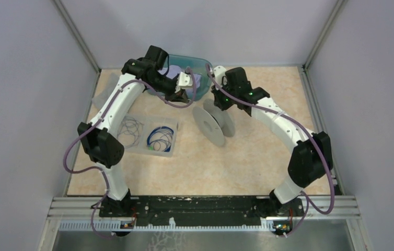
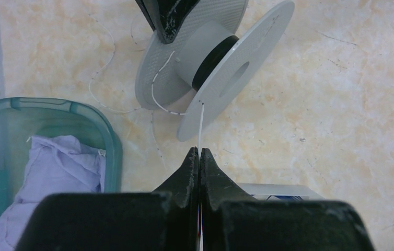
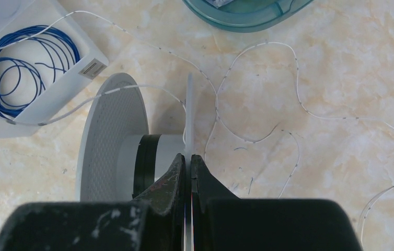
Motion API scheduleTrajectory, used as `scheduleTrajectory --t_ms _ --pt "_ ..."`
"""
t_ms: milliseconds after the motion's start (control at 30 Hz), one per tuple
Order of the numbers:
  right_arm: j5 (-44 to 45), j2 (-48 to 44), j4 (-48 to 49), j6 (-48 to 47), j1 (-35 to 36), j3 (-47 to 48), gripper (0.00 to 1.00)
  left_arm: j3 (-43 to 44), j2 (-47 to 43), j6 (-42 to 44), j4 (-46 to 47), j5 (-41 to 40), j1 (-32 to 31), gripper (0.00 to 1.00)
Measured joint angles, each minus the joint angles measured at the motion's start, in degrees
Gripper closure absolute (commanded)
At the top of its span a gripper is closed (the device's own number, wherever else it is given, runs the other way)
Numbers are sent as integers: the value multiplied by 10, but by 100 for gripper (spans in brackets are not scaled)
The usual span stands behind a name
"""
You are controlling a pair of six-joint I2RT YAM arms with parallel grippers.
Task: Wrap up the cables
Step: Adjust the cable reel at the center of the board.
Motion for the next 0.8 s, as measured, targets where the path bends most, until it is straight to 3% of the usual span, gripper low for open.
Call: scheduleTrajectory --t_ms 200,400,500,600,800 --pt "-2 17 -29 -9 0 29 80 1 14 12 -23 -1 0 100" --pt "-9 19 -64 -26 -9 49 42 1 14 11 -19 7 0 100" --pt "-14 13 -93 -37 -27 49 39 1 14 4 -10 12 0 100" --pt "-23 -16 -109 -47 -44 17 51 1 14 -4 1 20 0 100" --pt "-43 -126 -118 -57 -47 -96 99 1 14 -27 20 50 -2 99"
